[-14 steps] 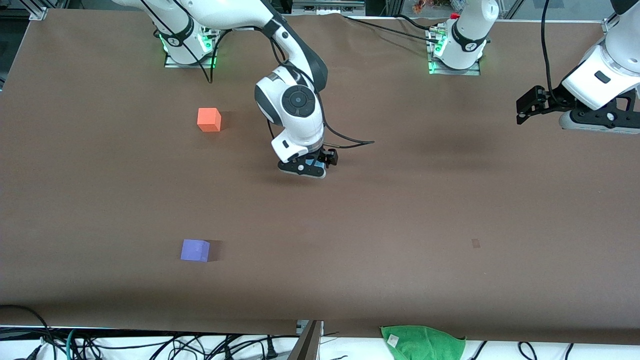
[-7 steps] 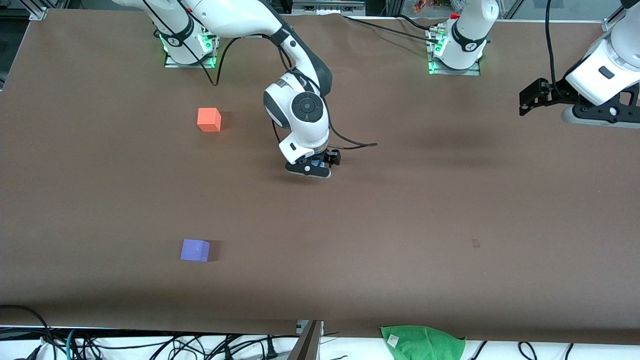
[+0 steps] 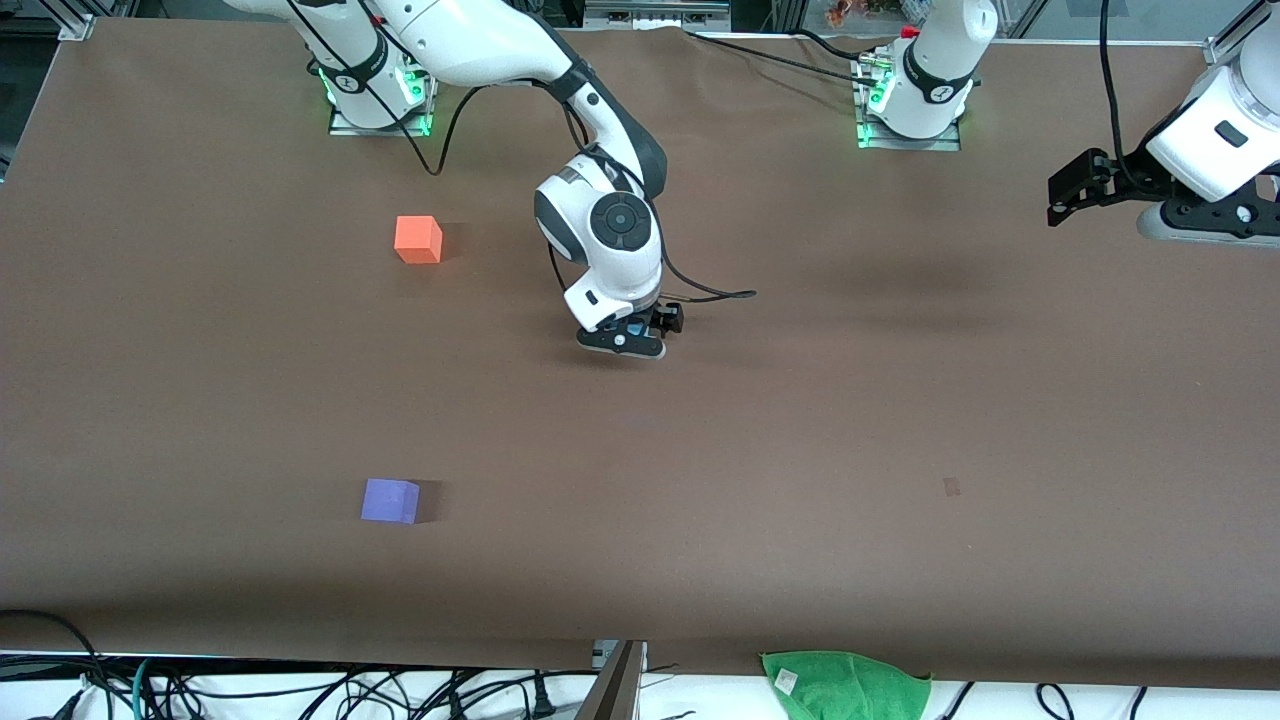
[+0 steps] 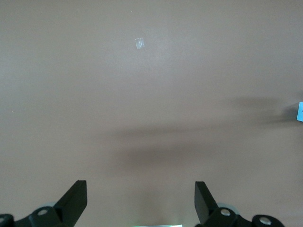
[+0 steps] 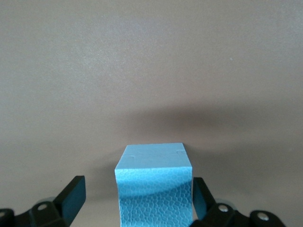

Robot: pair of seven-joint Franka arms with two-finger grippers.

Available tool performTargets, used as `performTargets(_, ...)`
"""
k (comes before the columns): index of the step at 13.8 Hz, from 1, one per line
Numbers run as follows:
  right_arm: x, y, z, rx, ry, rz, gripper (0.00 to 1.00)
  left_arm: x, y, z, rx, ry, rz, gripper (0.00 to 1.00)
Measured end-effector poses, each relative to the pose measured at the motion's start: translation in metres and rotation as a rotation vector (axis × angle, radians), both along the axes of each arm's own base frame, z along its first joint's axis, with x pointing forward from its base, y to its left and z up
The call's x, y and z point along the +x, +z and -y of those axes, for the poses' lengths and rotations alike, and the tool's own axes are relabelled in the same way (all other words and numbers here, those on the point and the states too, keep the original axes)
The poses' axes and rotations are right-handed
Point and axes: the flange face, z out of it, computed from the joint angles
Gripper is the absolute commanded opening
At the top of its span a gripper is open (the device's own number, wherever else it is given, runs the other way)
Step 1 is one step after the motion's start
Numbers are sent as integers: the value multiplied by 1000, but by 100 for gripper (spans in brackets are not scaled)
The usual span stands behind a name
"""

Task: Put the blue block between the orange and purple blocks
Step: 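Lower the right gripper and grasp the light-blue cube, then carry the blue cube with the right gripper toward the orange cube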

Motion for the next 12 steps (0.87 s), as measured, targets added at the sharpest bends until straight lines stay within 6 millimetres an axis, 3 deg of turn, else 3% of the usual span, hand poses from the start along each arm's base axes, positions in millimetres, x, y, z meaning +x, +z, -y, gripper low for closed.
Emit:
performTargets(5, 0, -10, 1, -10, 5, 1, 98, 1, 0, 0, 0, 0, 0, 100)
performTargets(8, 0, -13, 1, -9, 5, 4, 49, 1, 0, 0, 0, 0, 1, 100)
performTargets(10, -1, -16, 1, -11, 6, 2, 38, 1, 0, 0, 0, 0, 1, 100)
performTargets(12, 0, -16, 1, -10, 7, 4, 38, 1, 0, -1, 0, 1, 0, 100)
